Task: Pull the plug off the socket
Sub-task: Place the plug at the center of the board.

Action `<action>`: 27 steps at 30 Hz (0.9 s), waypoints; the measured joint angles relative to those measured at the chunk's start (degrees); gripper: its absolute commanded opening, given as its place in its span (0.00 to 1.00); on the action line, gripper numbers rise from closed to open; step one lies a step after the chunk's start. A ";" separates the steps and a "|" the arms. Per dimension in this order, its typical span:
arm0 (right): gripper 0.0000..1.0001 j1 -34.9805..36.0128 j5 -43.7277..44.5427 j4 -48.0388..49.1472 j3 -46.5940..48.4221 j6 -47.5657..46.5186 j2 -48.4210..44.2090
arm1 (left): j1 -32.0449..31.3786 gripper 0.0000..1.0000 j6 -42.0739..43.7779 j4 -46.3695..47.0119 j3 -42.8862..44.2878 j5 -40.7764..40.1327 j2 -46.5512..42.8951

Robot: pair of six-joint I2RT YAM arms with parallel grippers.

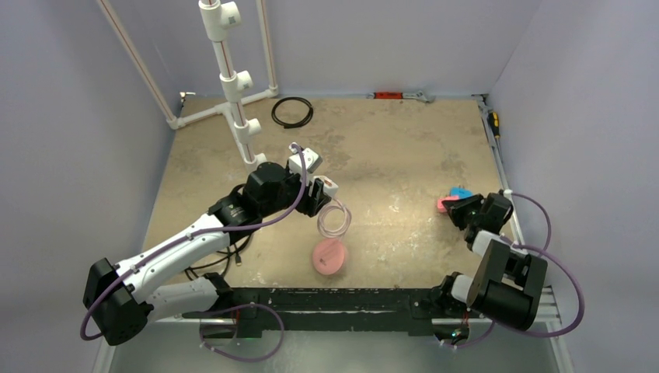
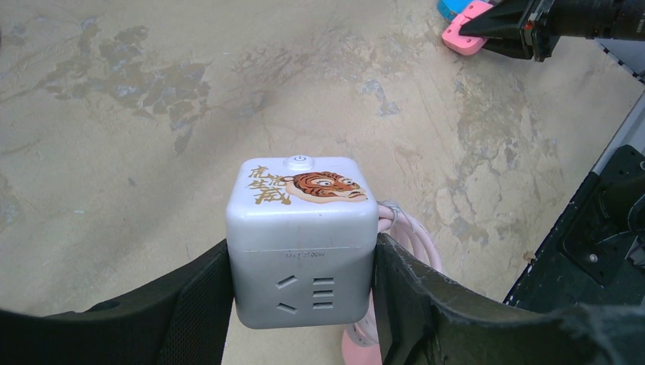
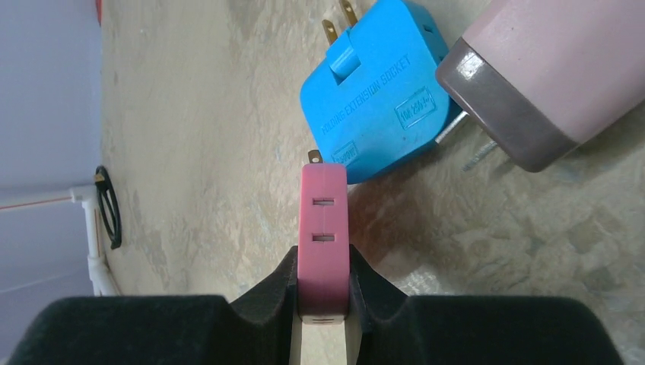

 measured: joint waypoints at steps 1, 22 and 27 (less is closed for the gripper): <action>0.05 -0.31 0.17 -0.04 -0.04 -0.17 -0.20 | 0.00 0.00 0.00 0.02 0.00 0.00 0.00; 0.87 -0.92 0.35 -3.19 0.13 -4.94 -4.42 | 0.00 0.00 0.00 0.04 0.00 0.00 0.28; 0.98 -0.90 3.91 -7.52 0.13 -4.66 -9.60 | 0.00 0.00 0.00 0.04 0.00 0.00 0.28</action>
